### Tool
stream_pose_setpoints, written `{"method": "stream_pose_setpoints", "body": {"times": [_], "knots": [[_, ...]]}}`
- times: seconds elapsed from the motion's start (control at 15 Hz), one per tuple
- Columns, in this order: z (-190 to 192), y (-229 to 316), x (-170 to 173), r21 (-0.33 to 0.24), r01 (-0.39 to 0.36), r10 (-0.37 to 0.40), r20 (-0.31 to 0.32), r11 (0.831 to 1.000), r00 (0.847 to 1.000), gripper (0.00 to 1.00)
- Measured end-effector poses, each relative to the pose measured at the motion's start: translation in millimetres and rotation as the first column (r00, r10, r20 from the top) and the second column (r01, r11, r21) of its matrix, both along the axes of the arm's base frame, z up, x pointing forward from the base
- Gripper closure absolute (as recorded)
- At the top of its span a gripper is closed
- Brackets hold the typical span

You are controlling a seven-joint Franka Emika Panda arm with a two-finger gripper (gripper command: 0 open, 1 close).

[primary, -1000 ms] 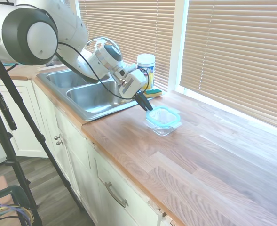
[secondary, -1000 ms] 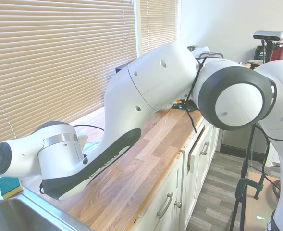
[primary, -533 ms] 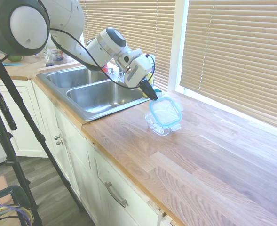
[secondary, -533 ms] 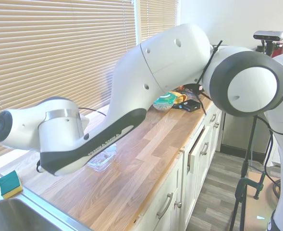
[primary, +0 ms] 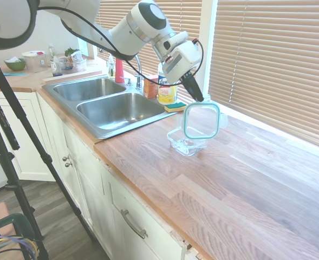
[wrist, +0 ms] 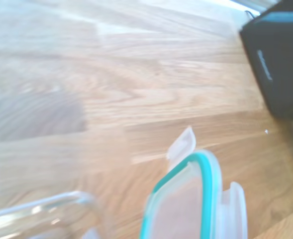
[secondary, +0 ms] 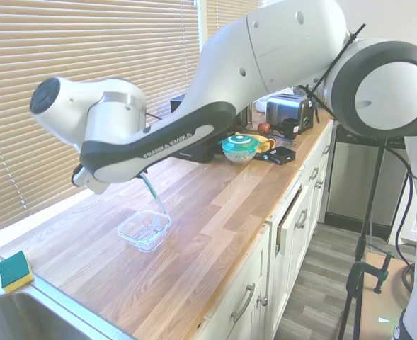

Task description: Uncover the lid of the food container

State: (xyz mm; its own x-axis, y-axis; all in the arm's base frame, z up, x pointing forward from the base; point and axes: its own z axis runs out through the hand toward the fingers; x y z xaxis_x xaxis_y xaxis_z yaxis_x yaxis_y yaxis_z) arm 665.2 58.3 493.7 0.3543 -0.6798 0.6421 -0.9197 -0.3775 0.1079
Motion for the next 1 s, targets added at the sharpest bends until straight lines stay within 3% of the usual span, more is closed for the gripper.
{"method": "stream_pose_setpoints", "body": {"times": [0.2,0.53,1.0], "knots": [[23.1,-48.4,-10.5,0.037,0.040,-0.040,0.020,0.999,0.999,1.00],[20.1,-112.2,-32.8,0.030,0.101,-0.101,-0.004,0.994,0.995,1.00],[-69.7,-138.6,-44.4,-0.041,0.091,-0.096,-0.130,0.995,0.987,1.00]]}}
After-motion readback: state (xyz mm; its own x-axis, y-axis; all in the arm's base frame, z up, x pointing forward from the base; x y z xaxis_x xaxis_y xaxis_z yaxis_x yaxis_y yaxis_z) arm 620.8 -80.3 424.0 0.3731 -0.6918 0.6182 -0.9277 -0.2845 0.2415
